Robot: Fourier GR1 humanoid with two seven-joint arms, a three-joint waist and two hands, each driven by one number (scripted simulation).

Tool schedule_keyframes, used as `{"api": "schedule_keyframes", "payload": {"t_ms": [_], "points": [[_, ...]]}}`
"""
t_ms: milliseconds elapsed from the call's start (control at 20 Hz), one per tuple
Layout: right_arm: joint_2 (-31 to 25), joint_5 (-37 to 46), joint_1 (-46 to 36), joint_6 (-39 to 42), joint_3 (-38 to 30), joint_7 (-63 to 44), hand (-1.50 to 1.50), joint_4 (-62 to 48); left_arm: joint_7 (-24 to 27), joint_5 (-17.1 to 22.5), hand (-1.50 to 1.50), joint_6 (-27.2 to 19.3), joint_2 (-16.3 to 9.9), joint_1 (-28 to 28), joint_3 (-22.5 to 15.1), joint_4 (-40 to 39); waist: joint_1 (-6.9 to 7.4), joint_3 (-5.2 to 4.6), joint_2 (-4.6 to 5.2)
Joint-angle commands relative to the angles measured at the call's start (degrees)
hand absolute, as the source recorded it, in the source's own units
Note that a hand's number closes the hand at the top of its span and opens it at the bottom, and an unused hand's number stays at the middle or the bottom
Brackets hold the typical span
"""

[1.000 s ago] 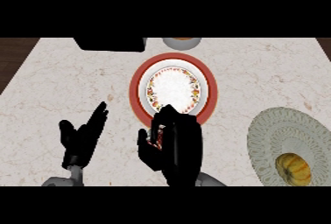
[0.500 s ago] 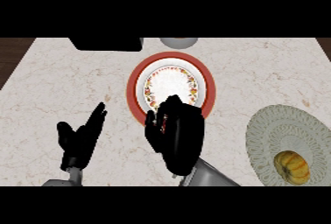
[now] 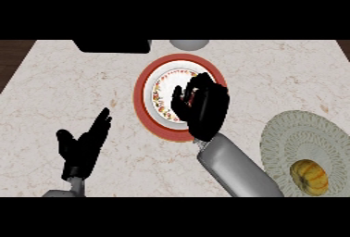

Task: Pick the cupcake from the placemat and place it in the plate

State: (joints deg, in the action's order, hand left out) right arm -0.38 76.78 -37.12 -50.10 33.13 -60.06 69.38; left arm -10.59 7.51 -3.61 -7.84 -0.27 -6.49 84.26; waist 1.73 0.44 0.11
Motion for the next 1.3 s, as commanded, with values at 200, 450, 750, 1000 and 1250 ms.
{"api": "schedule_keyframes", "payload": {"t_ms": [200,450,750,1000,1250], "points": [[-0.53,-11.52,-3.61,-11.27,-7.48,7.73,1.50,-11.75,-4.56,0.54,0.00,0.16,0.30,-1.44,0.58,-1.41,-0.94,-0.40,0.22],[0.27,-24.85,-7.31,4.02,-9.80,8.70,-1.50,-23.27,-3.54,-0.77,0.00,-0.61,1.45,0.06,-1.37,0.09,1.28,-0.33,1.11],[-1.03,-42.12,-7.81,1.73,-15.01,30.94,-1.50,-25.75,-1.89,-1.40,0.00,0.03,1.35,-0.56,-1.05,-2.59,1.11,-0.24,1.35],[0.36,-50.51,-8.51,-5.51,-17.68,43.13,-1.50,-23.37,-1.54,-0.59,0.00,0.66,1.58,0.67,-0.85,-1.63,1.51,-0.25,1.09],[0.37,-60.32,-3.89,-5.80,-24.76,57.73,-1.50,-20.16,-2.58,-0.11,0.00,0.22,1.04,1.94,0.35,0.34,0.07,-0.28,0.57]]}}
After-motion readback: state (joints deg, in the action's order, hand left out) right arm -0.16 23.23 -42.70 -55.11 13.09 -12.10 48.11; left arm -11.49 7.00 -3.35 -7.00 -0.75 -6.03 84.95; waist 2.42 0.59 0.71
